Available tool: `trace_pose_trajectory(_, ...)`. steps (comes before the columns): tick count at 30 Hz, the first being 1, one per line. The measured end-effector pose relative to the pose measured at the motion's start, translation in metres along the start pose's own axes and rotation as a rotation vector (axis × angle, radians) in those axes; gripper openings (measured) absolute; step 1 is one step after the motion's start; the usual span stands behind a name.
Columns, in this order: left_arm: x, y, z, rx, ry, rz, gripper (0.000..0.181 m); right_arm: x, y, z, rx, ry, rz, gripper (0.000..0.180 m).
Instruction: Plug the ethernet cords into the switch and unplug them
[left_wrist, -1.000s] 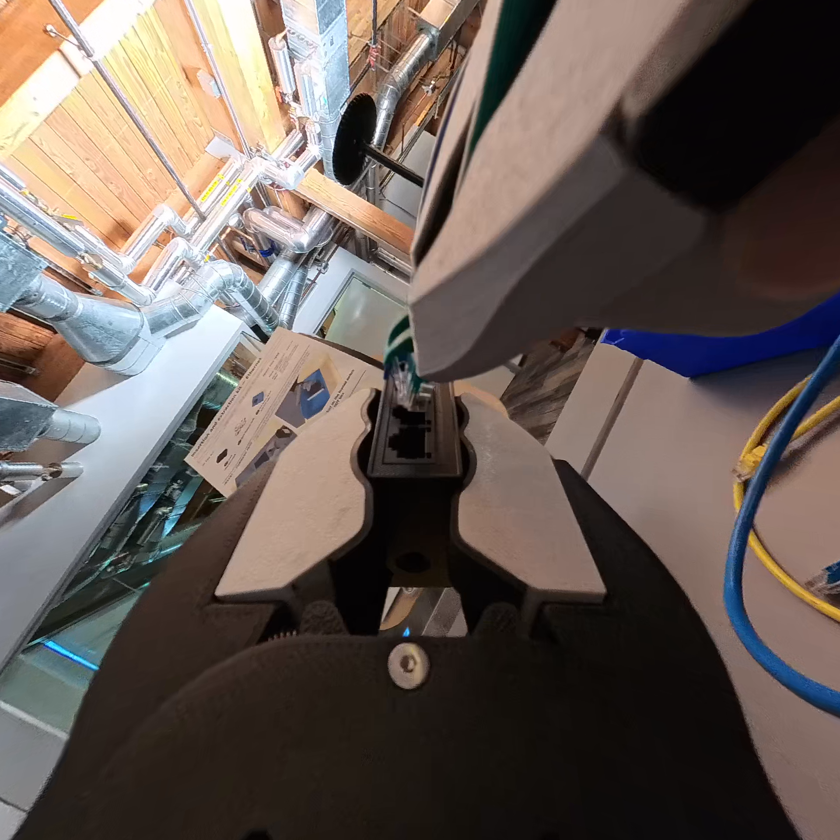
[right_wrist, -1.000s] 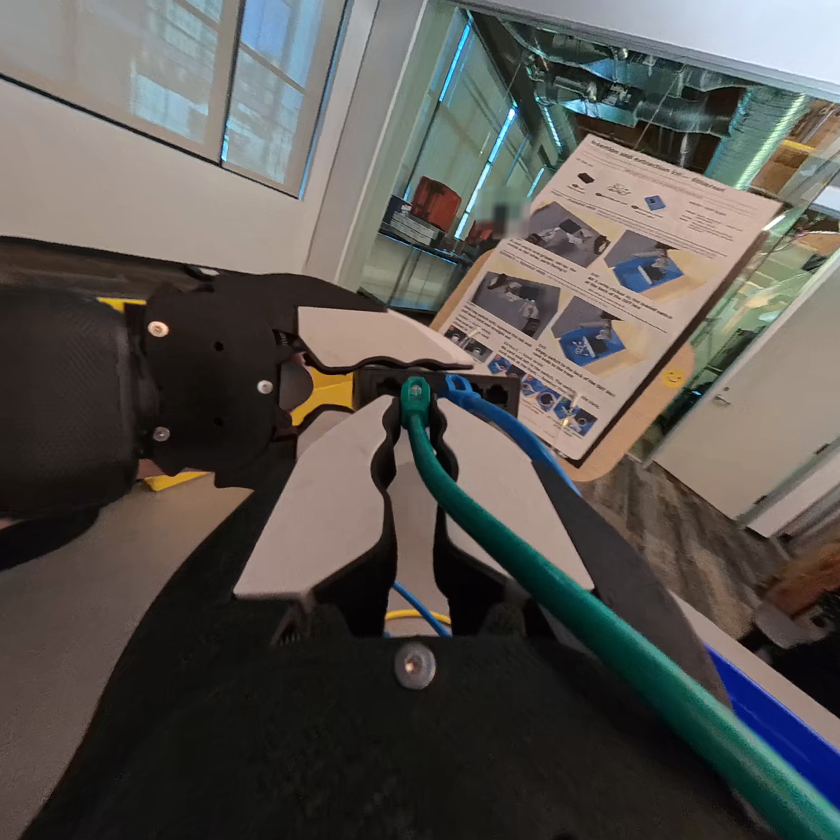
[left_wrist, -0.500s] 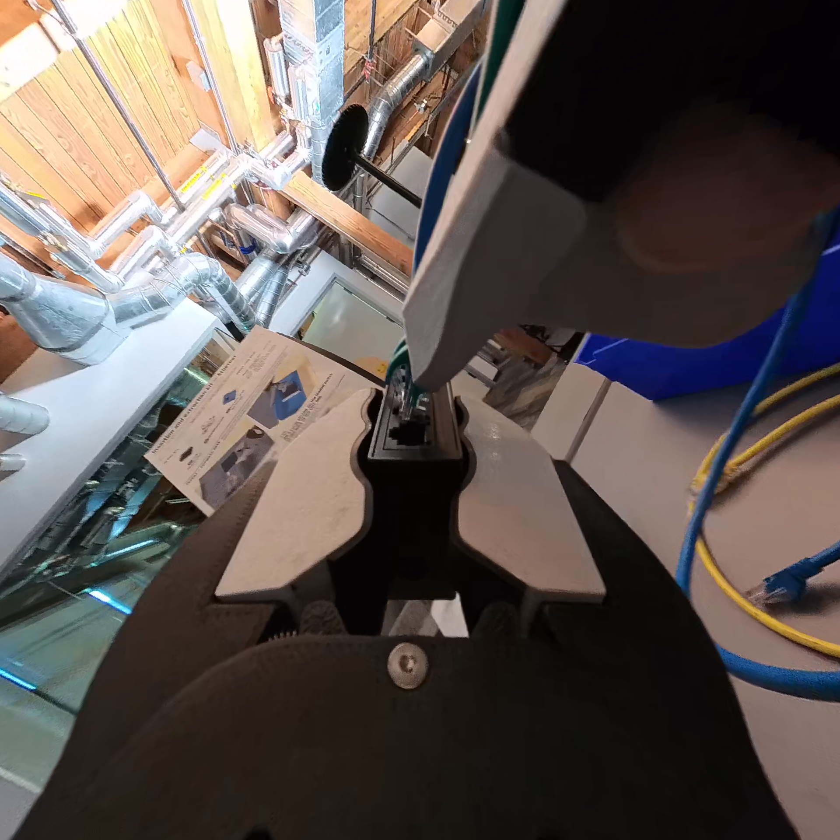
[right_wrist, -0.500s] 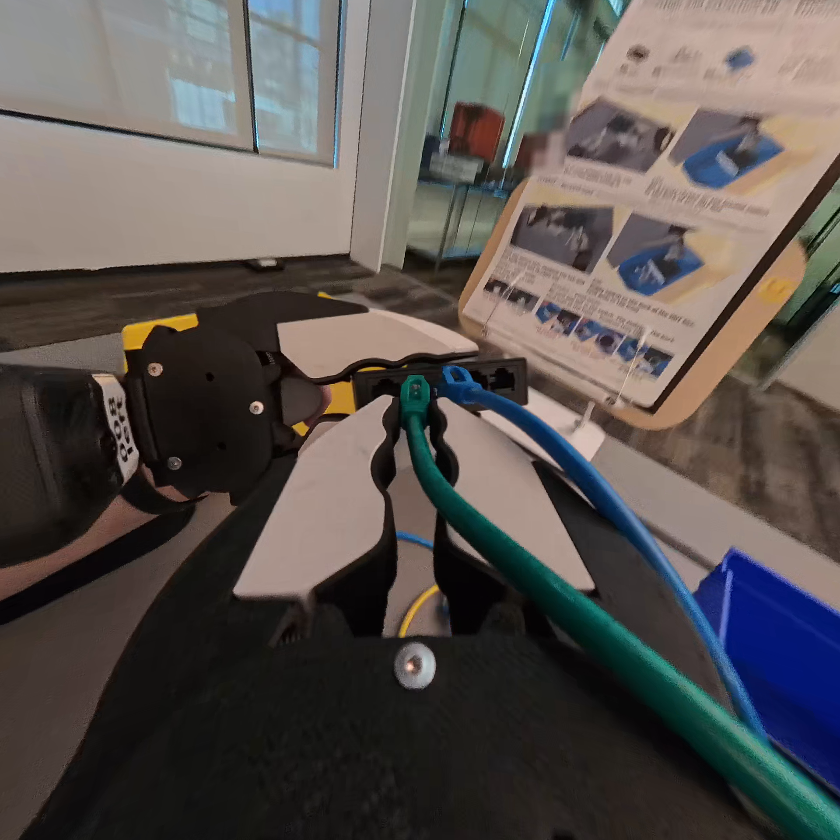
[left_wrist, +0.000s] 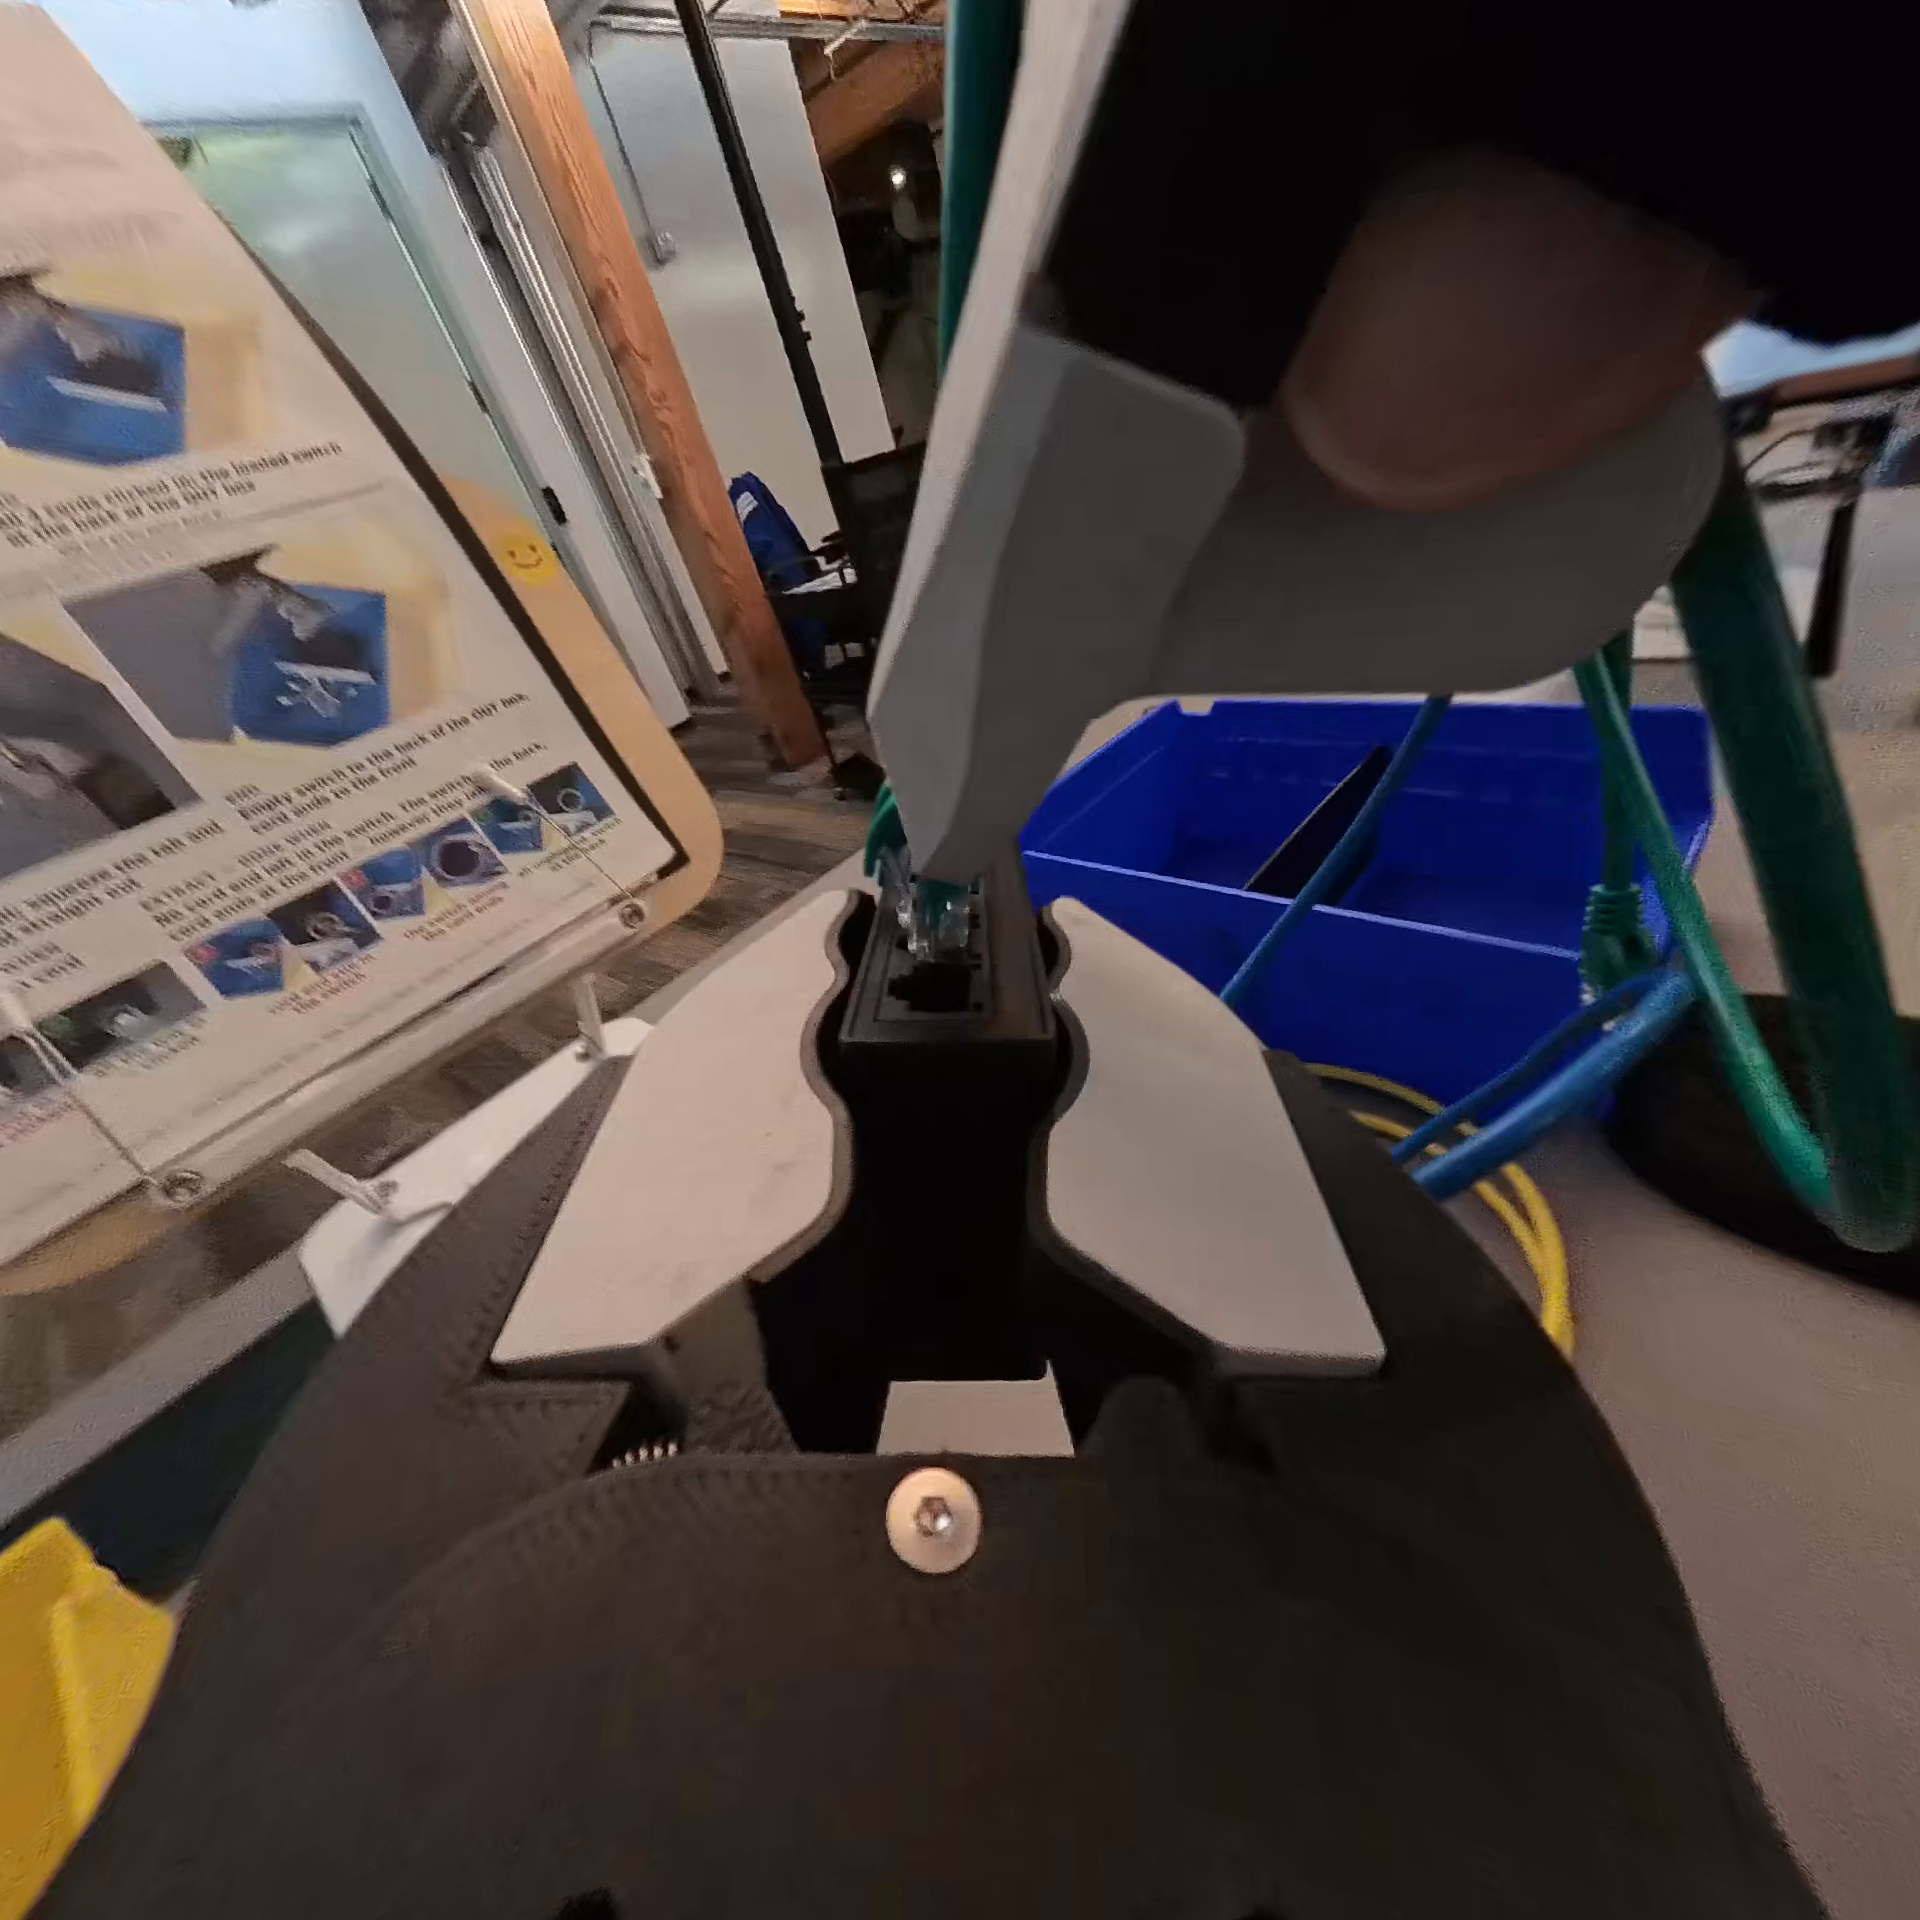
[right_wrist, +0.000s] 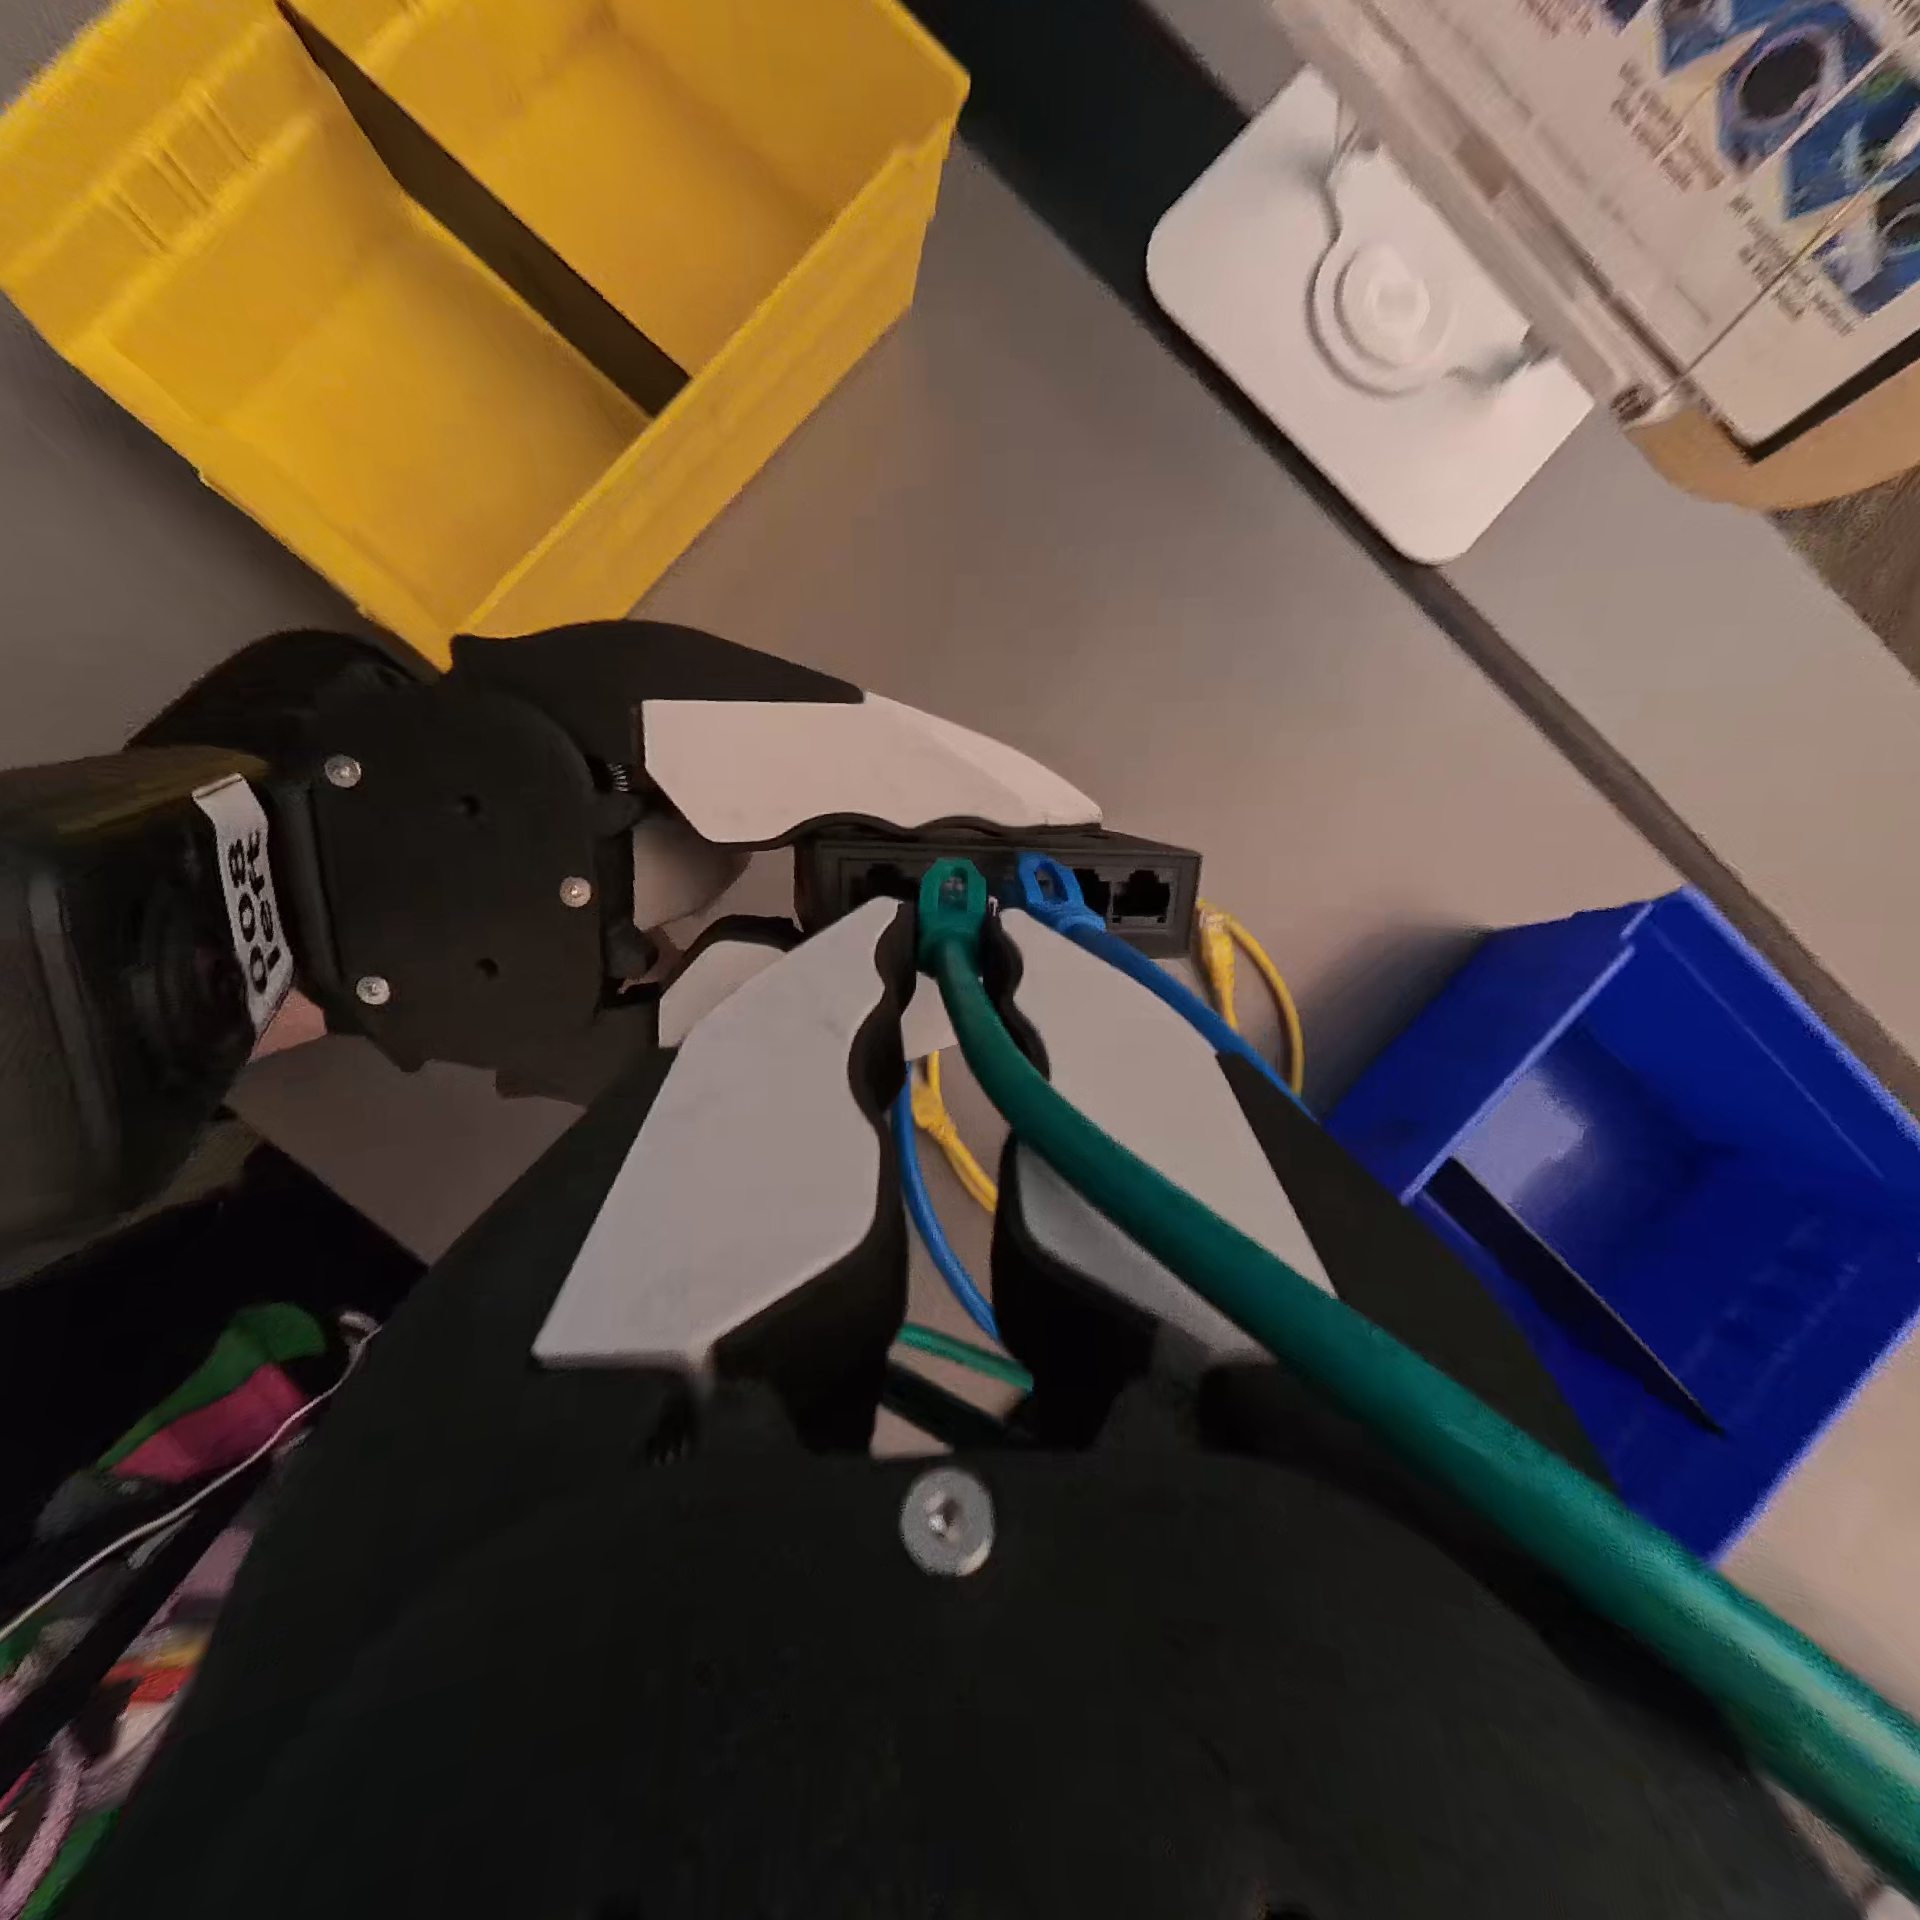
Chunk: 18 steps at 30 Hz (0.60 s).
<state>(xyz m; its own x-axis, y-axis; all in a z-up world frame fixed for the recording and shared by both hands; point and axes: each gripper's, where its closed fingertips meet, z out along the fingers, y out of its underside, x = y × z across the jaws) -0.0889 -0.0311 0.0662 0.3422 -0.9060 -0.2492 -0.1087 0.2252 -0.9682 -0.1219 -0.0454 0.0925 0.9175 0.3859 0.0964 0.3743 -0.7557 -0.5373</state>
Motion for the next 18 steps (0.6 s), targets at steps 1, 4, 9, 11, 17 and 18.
trace_pose_trajectory(1, -0.001, 0.0, 0.0, 0.001, 0.014, -0.026, 0.029, 0.0, -0.002, 0.001, -0.055, -0.012, 0.011, 0.013)
trace_pose_trajectory(4, -0.003, 0.0, -0.001, 0.013, 0.036, -0.086, 0.029, 0.0, -0.006, 0.004, -0.194, -0.028, 0.028, 0.013)
trace_pose_trajectory(9, -0.012, -0.002, -0.003, 0.046, 0.044, -0.178, 0.029, -0.001, -0.016, 0.007, -0.282, -0.06, 0.063, 0.013)
trace_pose_trajectory(11, -0.019, -0.001, -0.005, 0.04, -0.001, -0.165, 0.029, -0.002, -0.022, 0.01, -0.268, -0.062, 0.078, 0.013)
trace_pose_trajectory(17, -0.037, -0.004, -0.012, 0.018, -0.04, -0.197, 0.029, -0.007, -0.04, 0.013, -0.165, -0.007, -0.011, 0.013)
trace_pose_trajectory(18, -0.038, -0.004, -0.013, 0.01, -0.041, -0.196, 0.029, -0.008, -0.043, 0.013, -0.151, -0.02, -0.001, 0.013)
